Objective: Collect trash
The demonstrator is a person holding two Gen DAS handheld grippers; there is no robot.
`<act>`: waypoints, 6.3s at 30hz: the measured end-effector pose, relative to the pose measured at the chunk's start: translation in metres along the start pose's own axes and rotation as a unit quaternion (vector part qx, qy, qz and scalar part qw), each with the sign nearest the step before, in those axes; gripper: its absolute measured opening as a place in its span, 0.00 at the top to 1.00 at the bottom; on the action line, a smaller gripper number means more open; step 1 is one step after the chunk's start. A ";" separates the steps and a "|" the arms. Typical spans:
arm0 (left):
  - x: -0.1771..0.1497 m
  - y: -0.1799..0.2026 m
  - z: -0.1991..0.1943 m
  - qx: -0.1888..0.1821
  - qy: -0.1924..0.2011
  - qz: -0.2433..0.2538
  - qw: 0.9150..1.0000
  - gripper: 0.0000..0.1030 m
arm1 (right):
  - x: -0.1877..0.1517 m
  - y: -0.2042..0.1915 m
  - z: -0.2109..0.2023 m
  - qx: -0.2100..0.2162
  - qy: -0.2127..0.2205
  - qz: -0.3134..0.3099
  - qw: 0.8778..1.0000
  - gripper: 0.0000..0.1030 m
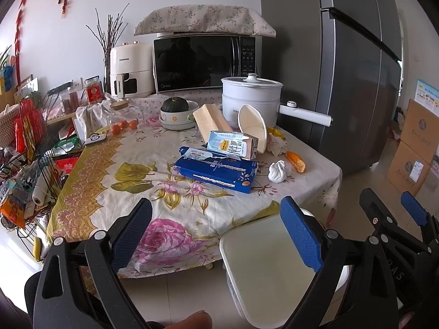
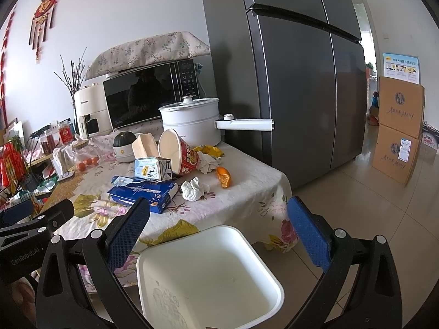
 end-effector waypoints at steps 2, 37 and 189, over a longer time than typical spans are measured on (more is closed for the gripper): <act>0.000 -0.001 0.000 0.000 0.000 0.000 1.000 0.11 | 0.000 0.000 0.000 0.000 0.000 0.000 1.000 0.07; -0.012 -0.005 0.001 0.002 -0.006 -0.002 1.000 0.11 | -0.002 0.000 -0.001 0.001 0.001 -0.002 1.000 0.07; -0.019 -0.356 0.194 -0.030 -0.175 -0.513 0.840 0.37 | 0.018 -0.180 0.183 0.091 -0.186 -0.234 0.950 0.07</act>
Point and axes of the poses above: each gripper's, at about its wrist camera, not at the fingertips, and z roughly the way its jaws point, y to its right, x to its top, the point moved 8 cm from there along z, roughly the way its jaws point, and after that the axes turned 3 degrees about z, right-handed, at the moved point
